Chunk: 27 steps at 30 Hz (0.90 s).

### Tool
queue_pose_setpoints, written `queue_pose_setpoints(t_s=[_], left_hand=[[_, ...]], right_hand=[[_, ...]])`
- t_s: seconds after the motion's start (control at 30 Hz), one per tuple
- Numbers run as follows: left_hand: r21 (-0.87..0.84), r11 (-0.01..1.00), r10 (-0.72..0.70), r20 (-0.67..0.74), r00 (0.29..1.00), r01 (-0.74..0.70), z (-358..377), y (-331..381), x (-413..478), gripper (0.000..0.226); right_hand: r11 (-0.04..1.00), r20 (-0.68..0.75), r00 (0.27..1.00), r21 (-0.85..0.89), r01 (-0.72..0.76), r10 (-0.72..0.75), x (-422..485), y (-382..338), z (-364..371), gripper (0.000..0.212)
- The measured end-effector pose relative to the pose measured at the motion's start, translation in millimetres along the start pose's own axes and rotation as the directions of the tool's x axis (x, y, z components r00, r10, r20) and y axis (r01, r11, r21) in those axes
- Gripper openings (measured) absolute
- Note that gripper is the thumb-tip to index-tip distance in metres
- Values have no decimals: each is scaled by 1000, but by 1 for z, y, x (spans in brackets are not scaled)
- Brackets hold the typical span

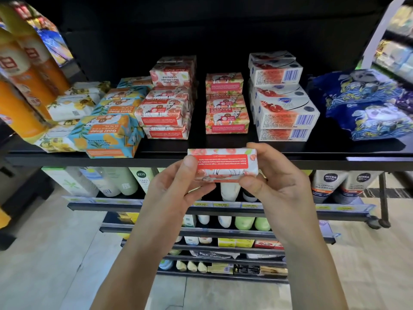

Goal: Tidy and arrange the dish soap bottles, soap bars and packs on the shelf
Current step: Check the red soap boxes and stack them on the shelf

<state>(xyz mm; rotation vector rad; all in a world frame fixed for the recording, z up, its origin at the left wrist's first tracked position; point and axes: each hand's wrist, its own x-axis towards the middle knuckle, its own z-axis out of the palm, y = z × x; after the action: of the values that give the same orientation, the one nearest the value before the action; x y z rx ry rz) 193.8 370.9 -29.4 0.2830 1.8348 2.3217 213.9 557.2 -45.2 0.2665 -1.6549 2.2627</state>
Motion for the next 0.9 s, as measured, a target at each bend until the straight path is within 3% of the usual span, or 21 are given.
queue_pose_setpoints(t_s=[0.43, 0.67, 0.9], left_hand=[[-95, 995, 22, -75, 997, -29, -8, -1, 0, 51], [-40, 997, 57, -87, 995, -60, -10, -1, -2, 52], [-29, 997, 66, -72, 995, -68, -14, -2, -3, 54]], right_hand=[[999, 64, 997, -40, -35, 38, -4, 2, 8, 55], [955, -92, 962, -125, -269, 259, -4, 2, 16, 89], [947, -148, 943, -82, -311, 297, -3, 1, 21, 67]])
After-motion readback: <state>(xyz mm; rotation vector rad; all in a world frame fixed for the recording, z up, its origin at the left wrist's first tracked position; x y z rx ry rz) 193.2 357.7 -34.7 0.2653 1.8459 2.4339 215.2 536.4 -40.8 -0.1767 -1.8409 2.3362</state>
